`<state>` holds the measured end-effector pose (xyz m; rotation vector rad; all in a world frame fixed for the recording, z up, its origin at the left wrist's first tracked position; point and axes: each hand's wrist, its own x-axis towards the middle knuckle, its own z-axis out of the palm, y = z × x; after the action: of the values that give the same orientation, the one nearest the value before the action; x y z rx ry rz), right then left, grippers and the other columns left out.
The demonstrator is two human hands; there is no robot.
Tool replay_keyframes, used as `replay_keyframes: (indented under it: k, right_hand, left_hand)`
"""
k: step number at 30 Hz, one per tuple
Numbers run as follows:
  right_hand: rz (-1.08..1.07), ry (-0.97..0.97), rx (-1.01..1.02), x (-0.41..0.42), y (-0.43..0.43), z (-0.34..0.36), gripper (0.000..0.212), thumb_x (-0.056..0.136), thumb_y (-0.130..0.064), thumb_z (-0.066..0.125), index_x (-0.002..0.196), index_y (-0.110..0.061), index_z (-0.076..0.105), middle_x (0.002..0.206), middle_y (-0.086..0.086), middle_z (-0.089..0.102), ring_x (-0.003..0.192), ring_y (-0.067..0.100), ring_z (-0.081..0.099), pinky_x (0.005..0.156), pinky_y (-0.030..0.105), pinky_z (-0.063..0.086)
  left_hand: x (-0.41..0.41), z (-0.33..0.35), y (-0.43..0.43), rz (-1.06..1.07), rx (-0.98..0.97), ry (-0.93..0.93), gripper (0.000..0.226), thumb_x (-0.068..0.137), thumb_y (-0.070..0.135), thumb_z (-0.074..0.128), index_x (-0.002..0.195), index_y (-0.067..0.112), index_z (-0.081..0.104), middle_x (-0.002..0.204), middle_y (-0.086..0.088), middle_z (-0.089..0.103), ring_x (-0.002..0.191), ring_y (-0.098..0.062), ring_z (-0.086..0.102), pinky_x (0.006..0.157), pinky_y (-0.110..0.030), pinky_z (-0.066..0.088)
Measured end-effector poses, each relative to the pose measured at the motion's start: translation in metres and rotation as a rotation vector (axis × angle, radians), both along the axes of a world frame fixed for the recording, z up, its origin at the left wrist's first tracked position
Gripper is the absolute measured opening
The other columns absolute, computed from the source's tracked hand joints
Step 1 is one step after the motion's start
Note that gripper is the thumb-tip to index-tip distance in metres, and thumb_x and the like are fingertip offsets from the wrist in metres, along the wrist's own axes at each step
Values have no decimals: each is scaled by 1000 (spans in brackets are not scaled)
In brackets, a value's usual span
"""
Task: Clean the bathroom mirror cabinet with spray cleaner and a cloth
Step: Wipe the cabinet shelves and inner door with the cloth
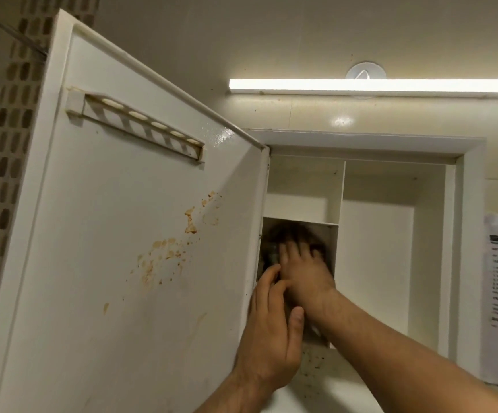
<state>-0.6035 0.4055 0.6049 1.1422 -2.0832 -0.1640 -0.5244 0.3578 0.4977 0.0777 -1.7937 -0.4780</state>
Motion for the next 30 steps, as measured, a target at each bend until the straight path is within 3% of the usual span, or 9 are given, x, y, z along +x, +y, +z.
replay_keyframes:
  k: [5,8,10,14,20,22,24,27,30]
  right_hand:
    - [96,-49,214,1,-9,-9,74,108,-37,39,165,-17,-3,172,7,-18,158,32,-17,129,53,0]
    - [184,-1,408,-3,8,-25,53,105,-30,50,156,-20,37,168,9,26,153,30,27,124,50,28]
    - [152,-36,450,4,15,-27,40,103,-25,56,143,-19,53,150,9,49,130,26,52,104,42,50]
    - [121,73,283,16,15,0,41,102,-32,56,142,-21,53,142,8,50,104,21,58,75,33,45]
    - [-251,541,172,4,27,42,48,98,-29,64,140,-9,55,129,16,56,111,31,59,90,44,48]
    - [-339,468,159,11,24,19,49,101,-28,59,144,-4,51,134,21,53,119,34,58,101,48,48]
    - [-309,266,209,21,9,-13,36,104,-22,53,137,-7,57,133,16,57,117,29,61,89,40,53]
    - [-146,-139,164,31,5,-33,17,100,-15,52,104,-14,69,106,3,68,85,22,64,65,34,50]
    - [-73,-257,206,28,9,-12,14,99,-24,55,85,-20,60,82,-3,59,68,16,55,66,34,49]
  left_hand:
    - [-2,-6,-9,-7,-2,40,63,104,64,21,153,26,32,169,20,9,155,-3,18,121,-39,37]
    - [-1,-11,-8,-21,-6,25,58,105,61,22,149,24,35,169,20,11,153,-3,21,121,-30,33]
    - [1,-13,-4,-41,23,-25,64,105,61,21,152,19,34,169,14,12,153,-7,24,122,-36,36]
    - [1,-8,-2,-49,35,-47,63,105,58,25,158,24,25,169,11,12,154,-10,23,122,-42,37]
    - [-7,-2,-3,-64,-21,-1,58,107,52,29,158,23,25,170,12,11,155,-1,15,123,-32,28]
    - [-6,-3,-4,-86,-28,7,56,106,48,31,156,21,29,170,10,14,156,-5,18,124,-35,31]
    - [-3,-9,-8,-104,-23,11,56,106,48,32,154,20,31,170,8,16,155,-9,23,122,-41,36]
    - [8,-16,-16,-117,-8,29,54,106,47,32,153,20,31,168,4,22,153,-14,30,120,-44,40]
    - [16,-11,-12,-95,-21,21,50,106,42,33,148,15,38,165,2,27,151,-15,33,119,-45,41]
